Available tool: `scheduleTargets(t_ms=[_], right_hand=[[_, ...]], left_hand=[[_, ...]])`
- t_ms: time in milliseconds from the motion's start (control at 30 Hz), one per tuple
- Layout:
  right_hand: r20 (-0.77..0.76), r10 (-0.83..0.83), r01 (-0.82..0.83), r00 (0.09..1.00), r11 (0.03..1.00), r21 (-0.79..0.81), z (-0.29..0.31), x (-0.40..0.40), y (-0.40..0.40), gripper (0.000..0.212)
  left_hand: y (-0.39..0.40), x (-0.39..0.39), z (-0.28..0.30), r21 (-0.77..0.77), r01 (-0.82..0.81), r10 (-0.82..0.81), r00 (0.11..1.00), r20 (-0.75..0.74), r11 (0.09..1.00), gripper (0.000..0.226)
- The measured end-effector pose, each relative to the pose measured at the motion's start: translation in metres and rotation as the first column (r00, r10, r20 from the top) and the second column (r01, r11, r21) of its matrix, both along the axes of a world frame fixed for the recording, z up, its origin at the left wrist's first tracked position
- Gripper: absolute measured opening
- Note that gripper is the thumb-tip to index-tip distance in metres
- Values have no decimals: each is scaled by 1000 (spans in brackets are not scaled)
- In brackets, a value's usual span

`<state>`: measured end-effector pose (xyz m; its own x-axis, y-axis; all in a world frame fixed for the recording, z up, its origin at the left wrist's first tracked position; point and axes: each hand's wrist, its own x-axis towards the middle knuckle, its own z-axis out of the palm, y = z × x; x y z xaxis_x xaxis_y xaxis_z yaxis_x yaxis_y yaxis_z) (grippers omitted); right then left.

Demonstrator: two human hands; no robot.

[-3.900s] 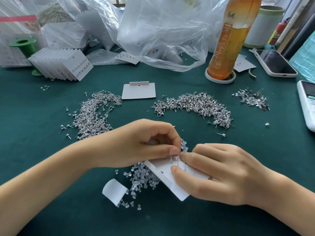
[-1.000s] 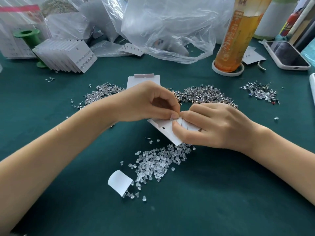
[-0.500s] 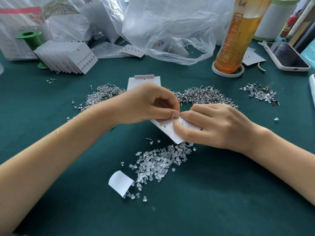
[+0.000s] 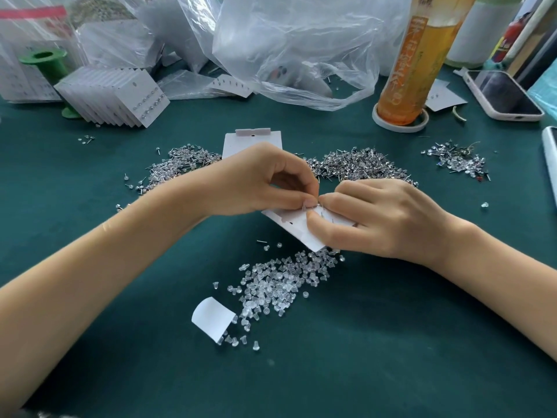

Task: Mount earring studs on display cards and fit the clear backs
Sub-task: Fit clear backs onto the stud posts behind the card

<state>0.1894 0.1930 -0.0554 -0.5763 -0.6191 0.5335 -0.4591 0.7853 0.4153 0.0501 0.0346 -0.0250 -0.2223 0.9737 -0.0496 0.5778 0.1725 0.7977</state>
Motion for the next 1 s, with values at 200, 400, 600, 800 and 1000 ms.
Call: scheduleTargets(t_ms=[200, 400, 600, 800, 1000], right_hand=[[327, -50, 288, 944, 607, -740, 11, 5, -11, 18], [471, 356, 529, 807, -79, -845, 20, 8, -10, 34], [474, 551, 674, 687, -238, -700, 15, 13, -9, 42], [417, 652, 706, 634, -268, -655, 14, 16, -6, 38], [392, 688, 709, 611, -255, -658, 13, 17, -2, 33]], left_hand=[[5, -7, 1, 70, -271, 221, 888, 404, 960, 41], [3, 2, -1, -13, -208, 191, 871, 453, 978, 35], [5, 5, -2, -126, -212, 246, 798, 549, 969, 27], [5, 4, -2, -191, -195, 272, 733, 624, 962, 20], [5, 6, 0, -223, -217, 310, 715, 626, 950, 29]])
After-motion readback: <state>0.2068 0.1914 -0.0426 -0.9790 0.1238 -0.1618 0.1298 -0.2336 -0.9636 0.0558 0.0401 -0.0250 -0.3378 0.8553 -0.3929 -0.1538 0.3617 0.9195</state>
